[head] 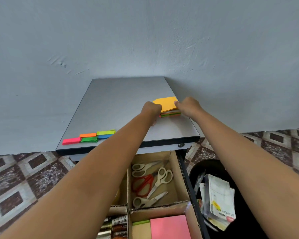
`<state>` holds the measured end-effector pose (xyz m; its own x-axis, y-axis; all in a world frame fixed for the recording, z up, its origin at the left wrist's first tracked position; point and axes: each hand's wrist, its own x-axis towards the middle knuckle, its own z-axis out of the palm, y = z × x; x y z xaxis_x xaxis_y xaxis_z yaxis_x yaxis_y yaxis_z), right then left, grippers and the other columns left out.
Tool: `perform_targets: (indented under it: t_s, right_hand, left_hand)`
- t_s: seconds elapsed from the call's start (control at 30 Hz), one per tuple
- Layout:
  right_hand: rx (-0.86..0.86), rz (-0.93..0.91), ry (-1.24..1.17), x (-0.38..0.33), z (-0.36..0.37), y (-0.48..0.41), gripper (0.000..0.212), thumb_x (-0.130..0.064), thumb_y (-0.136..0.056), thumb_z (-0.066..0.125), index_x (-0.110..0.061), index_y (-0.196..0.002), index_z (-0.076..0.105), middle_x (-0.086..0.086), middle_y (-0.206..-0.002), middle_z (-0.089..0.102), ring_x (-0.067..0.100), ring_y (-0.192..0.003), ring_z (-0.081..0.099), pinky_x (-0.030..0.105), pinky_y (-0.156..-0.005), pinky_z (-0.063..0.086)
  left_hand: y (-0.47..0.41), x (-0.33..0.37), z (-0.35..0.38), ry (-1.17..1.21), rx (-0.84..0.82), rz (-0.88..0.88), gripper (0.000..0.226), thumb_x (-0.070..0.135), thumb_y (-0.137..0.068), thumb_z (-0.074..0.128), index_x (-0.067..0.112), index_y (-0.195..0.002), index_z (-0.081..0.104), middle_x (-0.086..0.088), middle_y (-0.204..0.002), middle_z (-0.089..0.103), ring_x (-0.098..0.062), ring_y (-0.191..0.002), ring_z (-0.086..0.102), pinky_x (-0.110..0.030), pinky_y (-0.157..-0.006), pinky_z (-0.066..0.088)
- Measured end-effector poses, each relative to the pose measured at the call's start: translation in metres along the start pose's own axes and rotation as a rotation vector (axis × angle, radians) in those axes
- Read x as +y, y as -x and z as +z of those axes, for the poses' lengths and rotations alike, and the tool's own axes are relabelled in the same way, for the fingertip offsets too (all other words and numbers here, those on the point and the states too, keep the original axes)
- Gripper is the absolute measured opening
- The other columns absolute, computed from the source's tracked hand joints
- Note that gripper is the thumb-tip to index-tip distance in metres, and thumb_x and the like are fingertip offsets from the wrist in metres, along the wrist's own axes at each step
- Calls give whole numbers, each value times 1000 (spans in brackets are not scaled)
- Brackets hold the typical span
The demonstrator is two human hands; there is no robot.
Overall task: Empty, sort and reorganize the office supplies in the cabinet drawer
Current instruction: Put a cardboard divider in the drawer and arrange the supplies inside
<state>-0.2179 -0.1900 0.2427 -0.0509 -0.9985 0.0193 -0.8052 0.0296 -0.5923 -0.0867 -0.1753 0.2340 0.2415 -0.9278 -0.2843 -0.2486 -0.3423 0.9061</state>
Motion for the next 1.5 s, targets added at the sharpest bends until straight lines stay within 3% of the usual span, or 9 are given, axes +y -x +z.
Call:
perform_targets:
  t_s: [0.1,0.3,0.7,0.8,0.93,1.1,1.3,1.4,1.5]
  right_hand:
    - [-18,51,-52,-2,1,-6,35,-29,-97,49,-2,-74,49,23,-106,60,34,-97,56,29,-68,36]
    - [-69,256,-439,-4,1,-12,32,-8,-91,57,-12,-67,36,7,-67,38,17,-53,36,27,-50,35]
    - [-112,389,-694,-3,0,-9,24,-16,-91,59,-13,-72,45,2,-70,44,12,-60,44,24,-54,40]
    - [-90,383,-709,-5,0,-9,25,-16,-90,61,-14,-71,45,1,-68,44,11,-56,41,22,-51,36]
    - [-71,368,-706,-8,-3,-7,28,-19,-88,62,-15,-68,44,0,-68,41,10,-55,36,23,-49,32]
    - [-70,346,-741,-9,-5,-4,27,-22,-90,61,-15,-69,45,-1,-68,44,9,-60,41,21,-52,33]
    - [-34,299,-739,-10,-5,0,31,-22,-90,61,-16,-66,43,-2,-67,43,8,-57,38,19,-49,30]
    - [-30,298,-751,-11,-5,2,28,-22,-90,60,-15,-68,46,-2,-70,46,7,-59,41,20,-50,31]
    - [-21,285,-750,-12,-5,2,24,-21,-90,61,-15,-70,48,1,-74,49,8,-60,42,20,-51,31]
  left_hand:
    - [-6,3,2,-8,7,-25,20,7,-90,46,10,-71,40,-11,-90,45,-22,-76,41,-26,-57,35]
    - [-11,9,6,25,8,-27,12,3,-91,47,6,-79,45,-13,-92,47,-24,-83,45,-28,-59,41]
    - [-4,9,-3,228,-77,-96,7,1,-91,48,5,-96,52,-8,-72,52,-16,-60,51,-25,-53,44]
    - [-3,8,-5,250,-100,-120,7,3,-92,48,6,-88,52,-7,-70,52,-15,-59,51,-24,-56,40]
    - [-2,9,-7,302,-88,-140,17,2,-91,48,9,-76,48,-5,-69,49,-12,-56,48,-19,-43,37]
    - [-3,7,-10,470,-100,-187,14,1,-91,50,6,-77,51,-8,-72,47,-13,-59,45,-19,-55,39]
    - [3,7,-7,596,-76,-203,14,3,-88,52,6,-102,50,-12,-84,47,-16,-71,49,-20,-52,39]
    - [6,6,-7,604,-115,-213,4,4,-87,52,4,-87,48,-10,-74,44,-14,-58,41,-19,-50,36]
    - [9,6,-7,691,-146,-196,3,0,-86,49,2,-87,48,-12,-78,45,-19,-67,50,-24,-60,46]
